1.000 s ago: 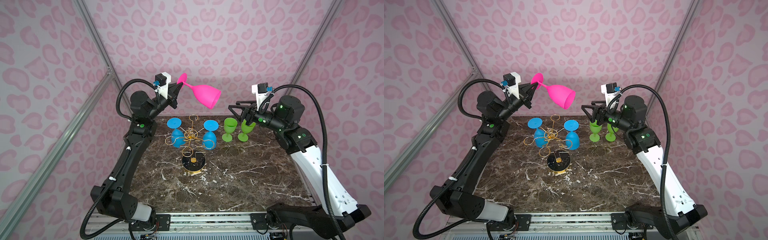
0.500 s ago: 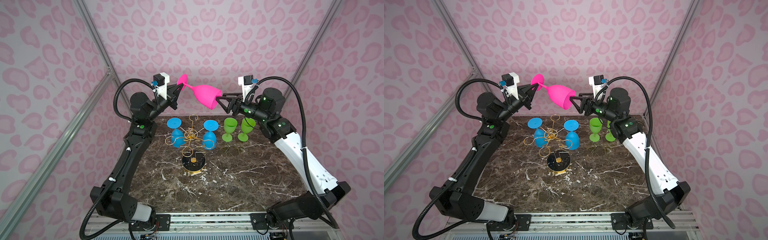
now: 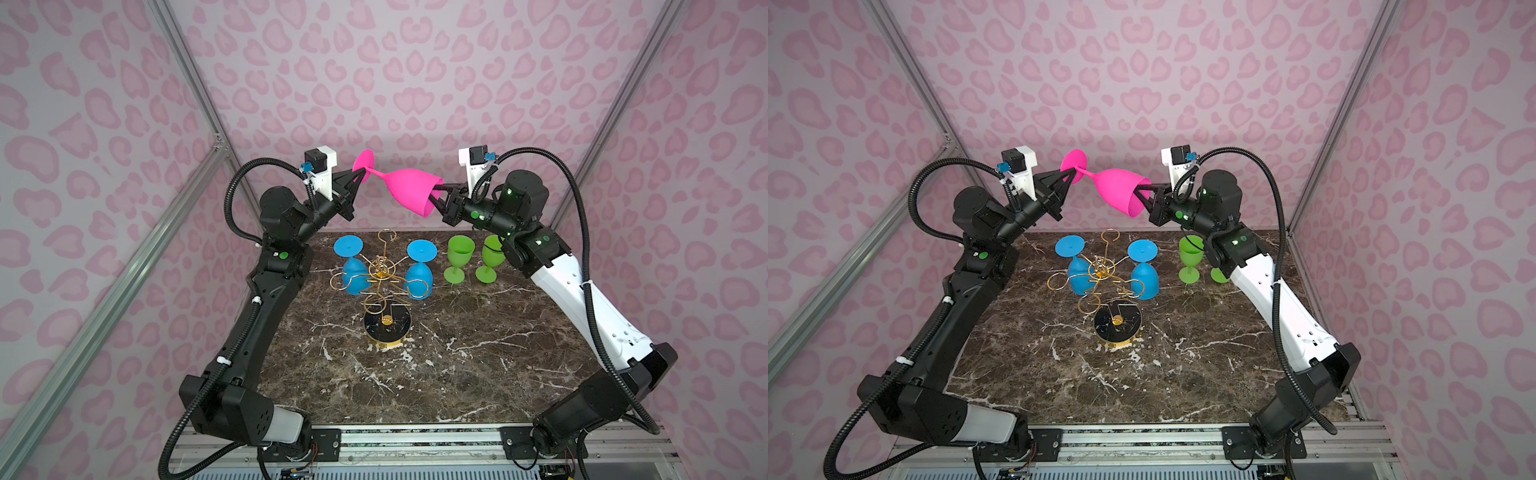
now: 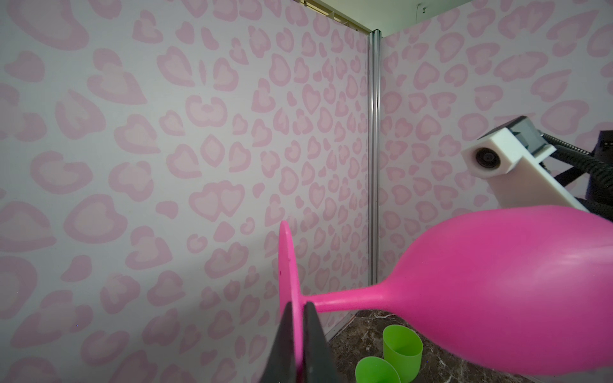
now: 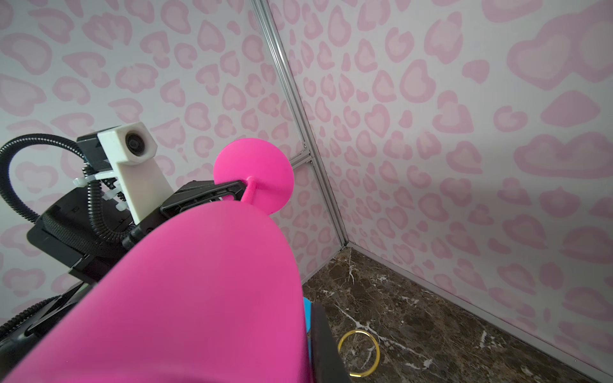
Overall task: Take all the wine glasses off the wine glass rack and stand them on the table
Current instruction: 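Release the magenta glass base from the left gripper while the right gripper pulls it away, then lower the magenta glass upright beside the lime-green glasses with the right gripper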
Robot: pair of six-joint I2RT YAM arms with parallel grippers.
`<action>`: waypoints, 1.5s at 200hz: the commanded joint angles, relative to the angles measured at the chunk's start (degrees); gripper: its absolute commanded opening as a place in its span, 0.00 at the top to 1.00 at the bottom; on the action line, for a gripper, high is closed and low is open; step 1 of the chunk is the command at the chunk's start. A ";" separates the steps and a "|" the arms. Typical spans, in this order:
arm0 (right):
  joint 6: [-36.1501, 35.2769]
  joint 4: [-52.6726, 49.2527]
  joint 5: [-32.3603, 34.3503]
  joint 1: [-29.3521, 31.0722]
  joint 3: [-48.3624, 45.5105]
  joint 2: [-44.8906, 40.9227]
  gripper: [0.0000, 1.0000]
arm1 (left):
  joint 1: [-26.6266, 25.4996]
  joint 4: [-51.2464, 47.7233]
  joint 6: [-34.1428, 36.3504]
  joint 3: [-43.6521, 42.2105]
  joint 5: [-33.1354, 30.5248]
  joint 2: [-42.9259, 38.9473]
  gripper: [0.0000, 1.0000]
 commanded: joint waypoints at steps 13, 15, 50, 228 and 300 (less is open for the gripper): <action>-0.74 0.01 1.82 -0.08 1.48 -0.47 1.00 | 0.05 2.58 -2.16 0.04 0.51 -0.25 0.75; -0.80 -0.26 2.09 -0.07 1.57 -0.60 1.00 | 0.03 2.53 -2.13 0.04 0.43 -0.22 0.72; -5.11 -9.79 7.15 -2.31 5.97 -2.63 1.00 | 0.37 0.38 0.44 -0.67 -5.02 -1.51 0.48; -21.60 -60.72 35.18 -32.64 4.56 -8.88 1.00 | 22.63 2.79 -20.71 -7.22 -3.07 -6.37 0.03; -21.29 -58.57 41.34 -34.31 -6.81 -4.23 1.00 | 23.84 -0.37 -20.11 -6.93 -4.28 -7.43 0.03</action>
